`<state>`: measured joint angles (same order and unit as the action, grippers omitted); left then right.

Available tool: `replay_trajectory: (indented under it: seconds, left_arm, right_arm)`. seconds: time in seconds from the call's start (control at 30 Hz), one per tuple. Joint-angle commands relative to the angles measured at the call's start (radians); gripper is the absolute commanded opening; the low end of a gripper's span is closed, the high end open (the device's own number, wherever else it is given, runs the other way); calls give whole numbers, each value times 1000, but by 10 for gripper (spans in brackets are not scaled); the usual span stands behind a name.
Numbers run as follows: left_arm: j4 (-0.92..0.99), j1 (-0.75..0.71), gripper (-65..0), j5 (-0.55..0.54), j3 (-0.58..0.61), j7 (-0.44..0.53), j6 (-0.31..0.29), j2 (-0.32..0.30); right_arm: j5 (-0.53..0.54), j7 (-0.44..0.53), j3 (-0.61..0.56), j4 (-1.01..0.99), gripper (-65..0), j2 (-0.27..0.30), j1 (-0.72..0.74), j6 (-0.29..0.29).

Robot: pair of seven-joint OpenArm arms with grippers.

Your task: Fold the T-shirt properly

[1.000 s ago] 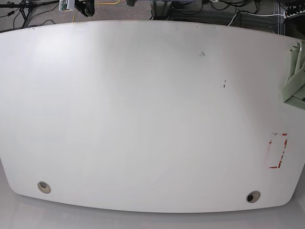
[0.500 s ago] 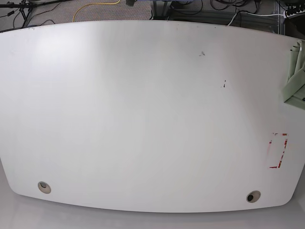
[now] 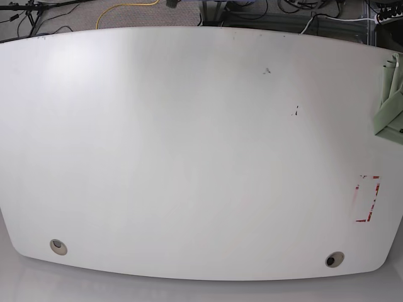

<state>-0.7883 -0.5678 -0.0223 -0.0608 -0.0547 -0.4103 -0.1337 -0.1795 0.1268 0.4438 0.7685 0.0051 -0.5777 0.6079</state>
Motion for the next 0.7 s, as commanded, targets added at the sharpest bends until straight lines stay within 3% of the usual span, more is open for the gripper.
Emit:
replay_trajectory:
  seconds: [0.0, 0.1, 0.23, 0.33, 0.67]
  left_arm:
    - [145, 70, -204, -3, 3, 19, -11, -8]
    - [243, 142, -204, -3, 5, 36, 4, -10]
    - [361, 231, -200, -3, 5, 40, 115, -25]
    - [425, 289, -199, -1, 6, 40, 144, -25]
    - [518, 391, -199, -1, 6, 40, 199, -25]
  right_arm:
    - [7, 23, 5, -77, -585, 26, 46, -7]
    - [7, 23, 3, -129, -583, 54, 89, -13]
    - [4, 23, 3, -220, -580, 82, 167, -13]
    - [-25, 23, 3, -291, -580, 101, 227, -18]
    - [-222, 20, 5, -430, -579, 103, 342, -204]
